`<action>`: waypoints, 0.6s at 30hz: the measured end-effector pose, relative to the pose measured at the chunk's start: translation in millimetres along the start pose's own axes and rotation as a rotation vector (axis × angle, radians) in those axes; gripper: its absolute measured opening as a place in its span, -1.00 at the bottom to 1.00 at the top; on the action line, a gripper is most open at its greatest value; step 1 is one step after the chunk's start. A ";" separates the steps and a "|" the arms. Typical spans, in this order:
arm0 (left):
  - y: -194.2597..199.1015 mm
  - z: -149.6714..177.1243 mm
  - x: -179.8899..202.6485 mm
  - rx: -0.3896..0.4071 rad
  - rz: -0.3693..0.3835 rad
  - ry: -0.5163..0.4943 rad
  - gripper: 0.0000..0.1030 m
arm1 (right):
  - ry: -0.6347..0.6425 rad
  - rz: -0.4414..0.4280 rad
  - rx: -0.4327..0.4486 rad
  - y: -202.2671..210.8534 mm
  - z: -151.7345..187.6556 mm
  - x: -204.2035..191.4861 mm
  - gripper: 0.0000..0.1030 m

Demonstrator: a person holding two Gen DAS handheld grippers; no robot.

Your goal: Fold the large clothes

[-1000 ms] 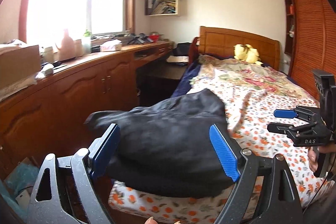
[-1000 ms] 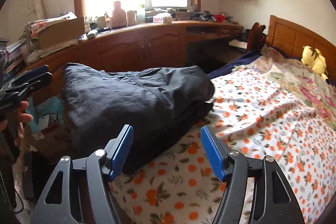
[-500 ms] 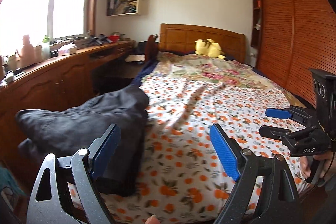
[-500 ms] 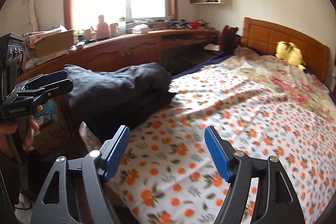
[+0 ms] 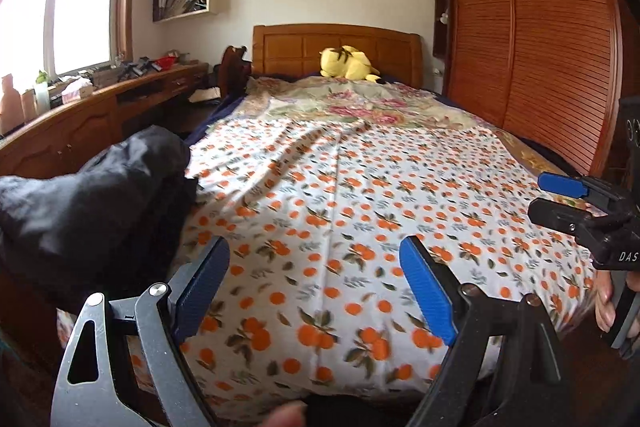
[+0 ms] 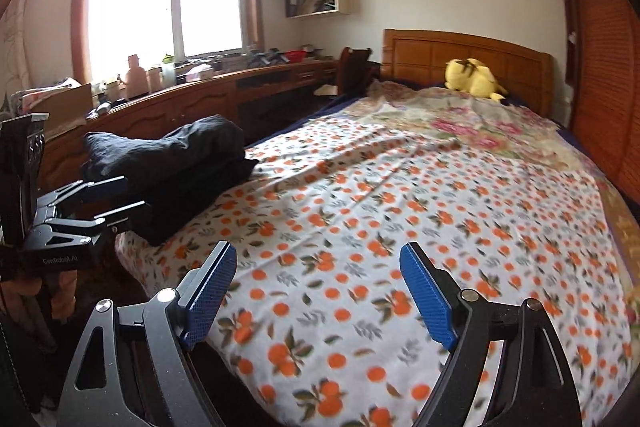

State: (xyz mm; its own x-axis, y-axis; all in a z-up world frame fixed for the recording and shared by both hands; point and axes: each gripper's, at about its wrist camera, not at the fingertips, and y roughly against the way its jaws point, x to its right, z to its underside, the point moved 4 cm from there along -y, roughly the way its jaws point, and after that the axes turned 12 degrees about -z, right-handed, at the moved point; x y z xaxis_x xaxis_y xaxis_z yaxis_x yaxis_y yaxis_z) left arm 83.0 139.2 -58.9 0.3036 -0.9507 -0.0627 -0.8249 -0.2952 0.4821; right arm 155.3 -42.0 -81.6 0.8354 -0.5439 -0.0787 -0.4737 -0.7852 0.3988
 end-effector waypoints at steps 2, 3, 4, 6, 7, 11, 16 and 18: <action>2.3 7.4 15.7 -0.021 0.030 -0.003 0.69 | -0.019 0.028 -0.004 11.7 8.6 -1.4 0.65; 4.7 11.9 26.0 -0.030 0.040 -0.011 0.69 | -0.027 0.043 -0.004 16.5 10.3 -1.7 0.65; 6.2 14.4 32.7 -0.035 0.044 -0.017 0.69 | -0.037 0.059 -0.002 22.9 13.5 -1.7 0.65; 9.5 20.1 46.8 -0.044 0.050 -0.030 0.69 | -0.063 0.078 0.004 36.7 18.6 -0.9 0.65; 11.4 22.8 54.7 -0.046 0.049 -0.043 0.69 | -0.081 0.086 0.010 43.3 21.1 -1.4 0.65; 17.5 27.8 76.5 -0.062 0.068 -0.056 0.69 | -0.110 0.142 0.018 67.8 28.6 -8.2 0.65; 33.3 22.1 91.2 -0.053 0.099 -0.037 0.69 | -0.136 0.188 0.040 100.4 31.9 -19.4 0.65; 41.1 15.6 96.2 -0.034 0.106 -0.037 0.69 | -0.136 0.209 0.065 115.3 30.0 -25.5 0.65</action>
State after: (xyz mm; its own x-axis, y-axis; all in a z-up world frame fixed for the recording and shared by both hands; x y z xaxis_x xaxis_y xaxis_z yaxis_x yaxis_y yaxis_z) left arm 70.8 34.2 -58.7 0.1974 -0.9794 -0.0416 -0.8344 -0.1902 0.5172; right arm 71.1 -127.6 -61.0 0.6743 -0.7278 -0.1251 -0.6526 -0.6666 0.3603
